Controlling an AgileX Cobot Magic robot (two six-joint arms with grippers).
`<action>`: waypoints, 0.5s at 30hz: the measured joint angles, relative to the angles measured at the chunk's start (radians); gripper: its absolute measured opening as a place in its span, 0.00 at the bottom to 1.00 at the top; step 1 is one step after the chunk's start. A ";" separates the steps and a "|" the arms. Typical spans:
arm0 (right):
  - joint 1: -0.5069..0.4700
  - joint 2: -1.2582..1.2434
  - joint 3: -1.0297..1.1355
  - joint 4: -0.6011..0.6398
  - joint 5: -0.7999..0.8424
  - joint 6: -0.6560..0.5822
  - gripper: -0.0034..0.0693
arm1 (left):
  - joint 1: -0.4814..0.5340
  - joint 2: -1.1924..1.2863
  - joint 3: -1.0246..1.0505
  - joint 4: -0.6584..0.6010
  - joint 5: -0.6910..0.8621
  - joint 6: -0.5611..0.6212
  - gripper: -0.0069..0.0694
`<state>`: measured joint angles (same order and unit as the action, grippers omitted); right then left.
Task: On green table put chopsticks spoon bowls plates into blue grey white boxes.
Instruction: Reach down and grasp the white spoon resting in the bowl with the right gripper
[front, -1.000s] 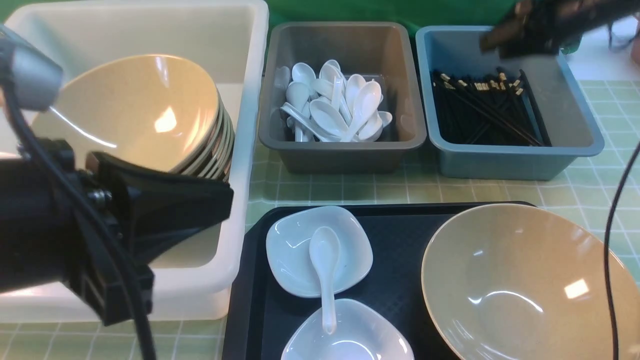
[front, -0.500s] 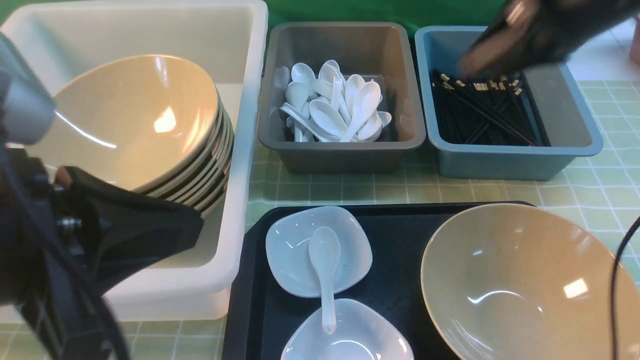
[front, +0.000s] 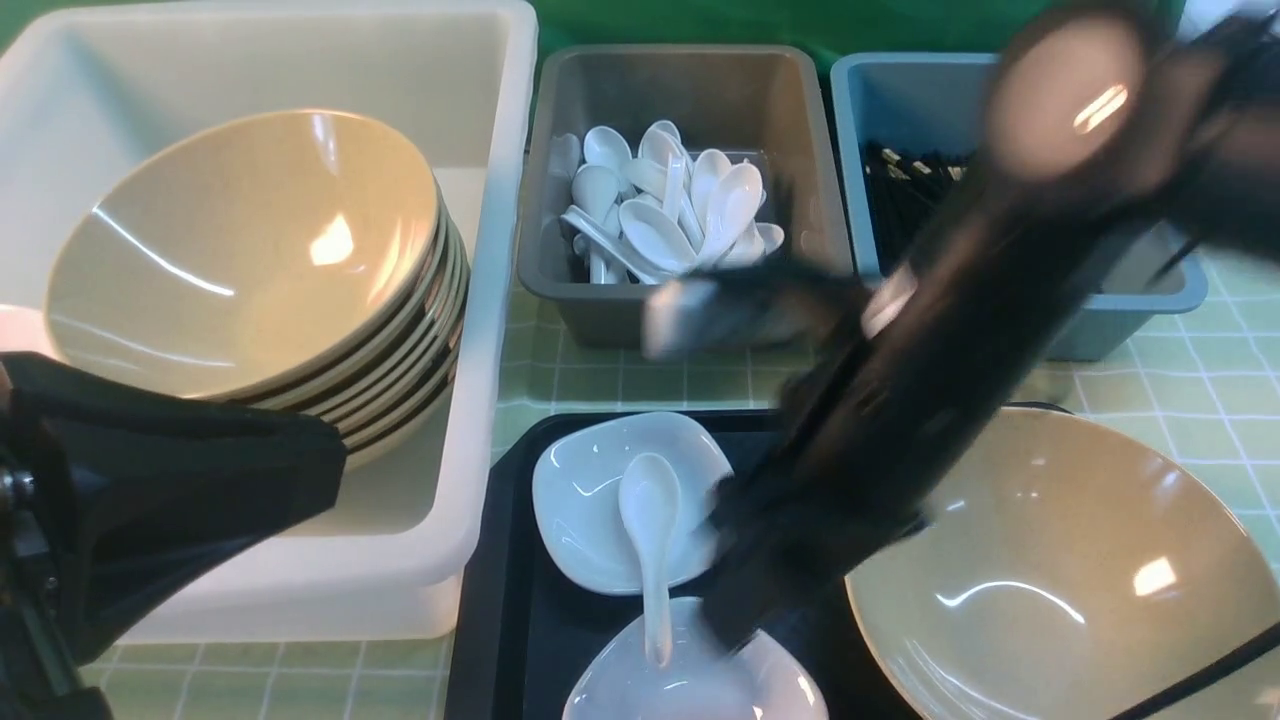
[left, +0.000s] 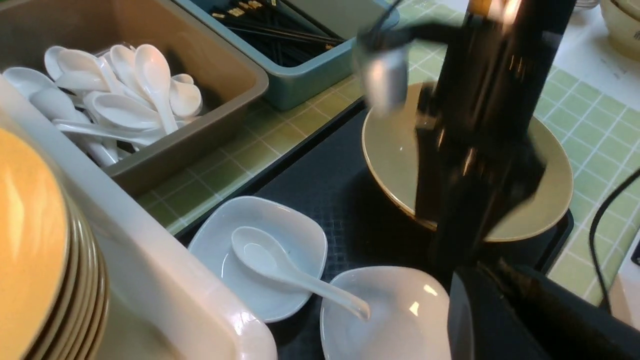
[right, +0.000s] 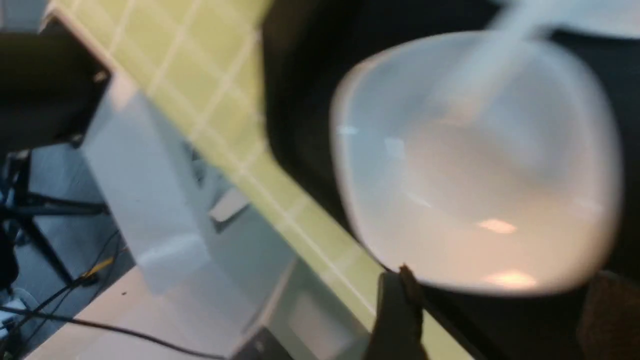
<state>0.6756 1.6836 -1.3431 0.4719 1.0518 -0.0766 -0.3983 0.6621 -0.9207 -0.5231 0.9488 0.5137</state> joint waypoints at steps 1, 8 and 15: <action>0.023 0.018 0.001 -0.004 -0.023 0.017 0.69 | 0.000 0.000 0.000 0.000 0.000 -0.002 0.09; 0.095 0.155 -0.029 -0.159 -0.136 0.230 0.69 | 0.000 0.000 0.000 0.000 0.019 -0.005 0.09; 0.095 0.219 -0.034 -0.181 -0.224 0.283 0.69 | 0.000 0.000 0.000 0.000 0.042 -0.005 0.09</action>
<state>0.7702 1.9026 -1.3768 0.2905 0.8273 0.2065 -0.3983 0.6621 -0.9207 -0.5231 0.9908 0.5087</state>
